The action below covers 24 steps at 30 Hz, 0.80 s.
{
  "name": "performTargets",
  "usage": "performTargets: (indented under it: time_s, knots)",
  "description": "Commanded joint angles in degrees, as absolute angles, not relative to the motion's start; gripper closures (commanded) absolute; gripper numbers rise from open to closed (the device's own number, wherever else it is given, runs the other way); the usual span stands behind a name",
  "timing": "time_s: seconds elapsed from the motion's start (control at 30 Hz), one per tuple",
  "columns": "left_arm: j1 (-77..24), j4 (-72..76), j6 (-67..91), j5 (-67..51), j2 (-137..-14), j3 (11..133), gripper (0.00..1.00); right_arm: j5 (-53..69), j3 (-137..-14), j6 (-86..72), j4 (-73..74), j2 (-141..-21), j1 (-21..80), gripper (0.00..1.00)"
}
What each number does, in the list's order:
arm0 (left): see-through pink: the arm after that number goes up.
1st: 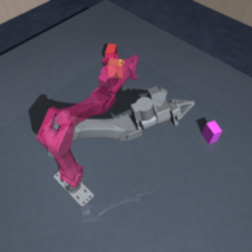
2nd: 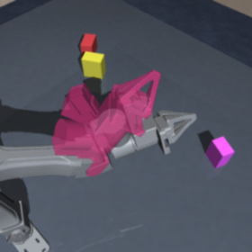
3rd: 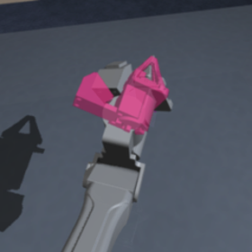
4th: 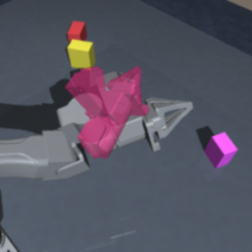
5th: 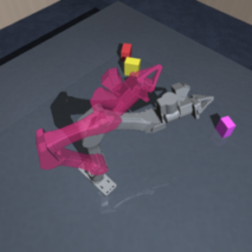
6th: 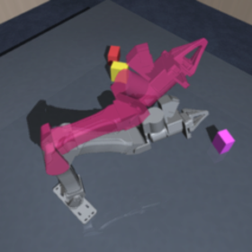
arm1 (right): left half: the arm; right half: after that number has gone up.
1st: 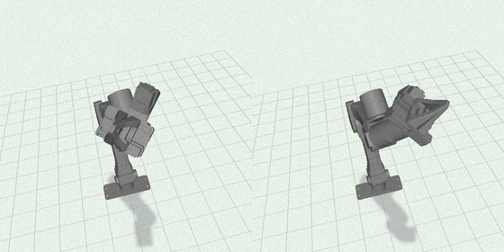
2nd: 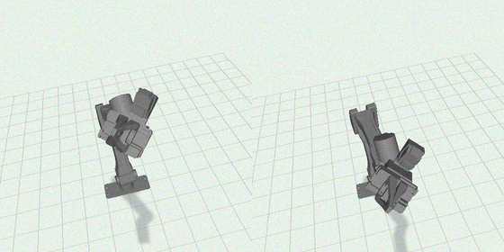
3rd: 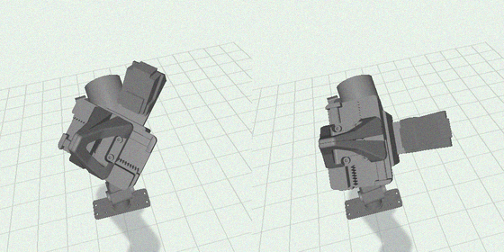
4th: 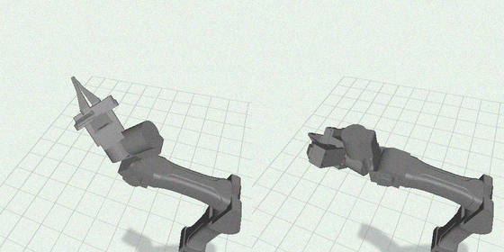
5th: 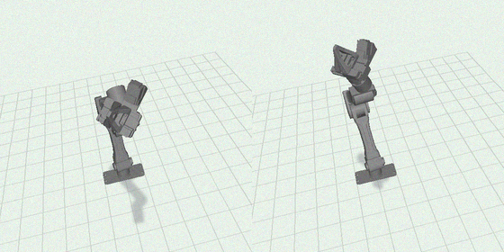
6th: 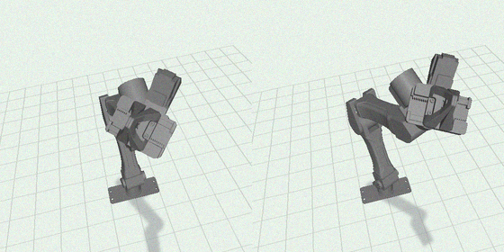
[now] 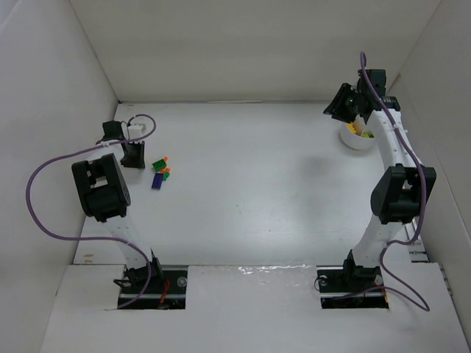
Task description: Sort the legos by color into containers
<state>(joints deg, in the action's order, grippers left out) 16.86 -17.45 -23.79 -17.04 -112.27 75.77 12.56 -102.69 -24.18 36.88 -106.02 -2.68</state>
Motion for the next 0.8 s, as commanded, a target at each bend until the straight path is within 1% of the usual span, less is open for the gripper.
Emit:
performTargets:
  time_s: [0.0,0.07,0.17,0.2,0.3,0.33,0.37,0.43,0.47,0.57,0.6,0.67,0.7,0.77]
  knots:
    - [16.44,-21.62,-25.4,-21.35,-110.84,72.17,0.92,15.63,-105.38,-24.26,36.3,-106.0,-3.08,0.56]
    - [16.44,-21.62,-27.24,-24.24,-108.21,71.29,0.97,18.18,-104.24,-24.26,36.3,-106.0,-3.08,0.56]
    - [16.44,-21.62,-29.52,-32.93,-103.73,70.05,0.97,24.16,-102.31,-24.26,35.68,-106.0,-2.03,0.56]
    - [16.44,-23.45,-30.92,-39.83,-102.49,70.05,0.97,27.22,-101.61,-24.87,35.16,-105.47,-1.15,0.56]
    - [16.44,-25.48,-34.88,-49.27,-96.97,69.43,0.97,31.45,-98.01,-25.48,34.29,-103.98,0.52,0.56]
    - [16.44,-26.18,-36.2,-55.75,-95.73,68.91,0.97,33.29,-96.78,-25.49,32.8,-103.28,1.14,0.56]
    - [16.44,-26.8,-37.43,-58.77,-94.49,68.38,0.97,37.4,-94.51,-26.1,32.26,-103.27,2.45,0.56]
    - [15.39,-29.34,-41.12,-65.96,-91.42,68.38,0.97,41.46,-92.21,-27.86,29.81,-101.26,4.03,0.56]
    - [14.68,-30.4,-42.09,-67.48,-90.71,68.38,0.97,45.31,-90.98,-28.38,28.75,-100.73,5.78,0.56]
    - [11.96,-33.92,-46.13,-74.16,-87.64,67.77,0.95,50.25,-85.79,-32.25,23.04,-98.27,8.95,0.55]
    - [11.34,-33.93,-46.14,-75.66,-86.76,67.76,0.95,54.36,-84.13,-33.21,21.9,-98.26,10.97,0.55]
    - [9.59,-33.93,-47.28,-79.17,-84.12,67.06,0.95,59.21,-82.89,-38.48,16.3,-98.26,12.56,0.54]
    - [8.97,-33.93,-47.29,-79.8,-83.24,66.28,0.95,63.33,-82.88,-40.85,14.17,-98.26,13.7,0.54]
    - [6.78,-33.23,-47.29,-79.8,-80.61,66.27,0.95,67.39,-82.88,-48.12,9.95,-100.88,14.58,0.54]
